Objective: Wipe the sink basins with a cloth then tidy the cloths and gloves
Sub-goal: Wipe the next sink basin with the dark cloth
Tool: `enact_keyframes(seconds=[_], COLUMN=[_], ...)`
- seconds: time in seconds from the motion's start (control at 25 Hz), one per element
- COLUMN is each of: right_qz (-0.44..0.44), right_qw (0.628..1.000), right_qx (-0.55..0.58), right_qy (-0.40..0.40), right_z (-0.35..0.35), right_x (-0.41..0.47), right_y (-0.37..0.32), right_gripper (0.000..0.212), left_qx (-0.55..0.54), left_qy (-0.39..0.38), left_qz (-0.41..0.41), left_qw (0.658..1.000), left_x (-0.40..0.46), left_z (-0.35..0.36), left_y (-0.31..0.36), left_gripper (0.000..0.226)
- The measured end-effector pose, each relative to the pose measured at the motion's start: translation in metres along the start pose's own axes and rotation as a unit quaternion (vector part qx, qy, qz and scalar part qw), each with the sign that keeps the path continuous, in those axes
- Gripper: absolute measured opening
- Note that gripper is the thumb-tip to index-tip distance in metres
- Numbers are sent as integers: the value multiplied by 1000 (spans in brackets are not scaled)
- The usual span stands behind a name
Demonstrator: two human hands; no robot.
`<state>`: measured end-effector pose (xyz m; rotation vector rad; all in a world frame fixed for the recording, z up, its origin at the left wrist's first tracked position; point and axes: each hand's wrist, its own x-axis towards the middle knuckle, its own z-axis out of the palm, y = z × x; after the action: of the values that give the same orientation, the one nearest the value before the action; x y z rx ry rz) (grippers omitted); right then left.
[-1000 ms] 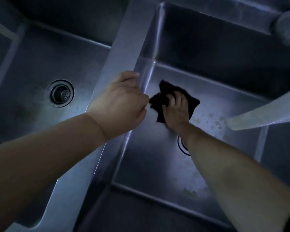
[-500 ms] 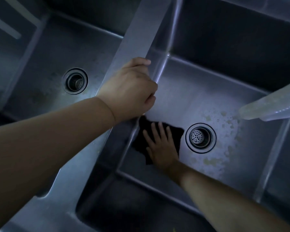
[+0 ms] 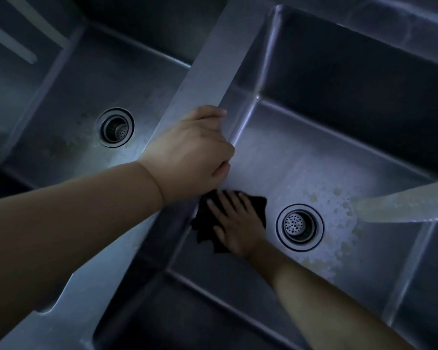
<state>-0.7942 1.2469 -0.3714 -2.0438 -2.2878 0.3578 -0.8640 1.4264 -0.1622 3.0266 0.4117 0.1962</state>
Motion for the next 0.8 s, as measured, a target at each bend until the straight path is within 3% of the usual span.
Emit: enact_keyframes(seconds=[0.28, 0.56, 0.8], right_qz=[188, 219, 263], right_qw=[981, 974, 961], right_qx=[-26, -40, -25], right_qy=[47, 44, 79], right_z=[-37, -48, -42], right_x=[101, 126, 64], right_y=[108, 148, 169], right_gripper=[64, 61, 62], left_qx=[-8, 12, 13], left_qy=[15, 4, 3], left_qz=[2, 3, 5], left_qw=[1000, 1000, 1000], left_x=[1, 1, 1], left_z=[0, 0, -2], left_y=[-1, -1, 2], left_gripper=[23, 21, 23])
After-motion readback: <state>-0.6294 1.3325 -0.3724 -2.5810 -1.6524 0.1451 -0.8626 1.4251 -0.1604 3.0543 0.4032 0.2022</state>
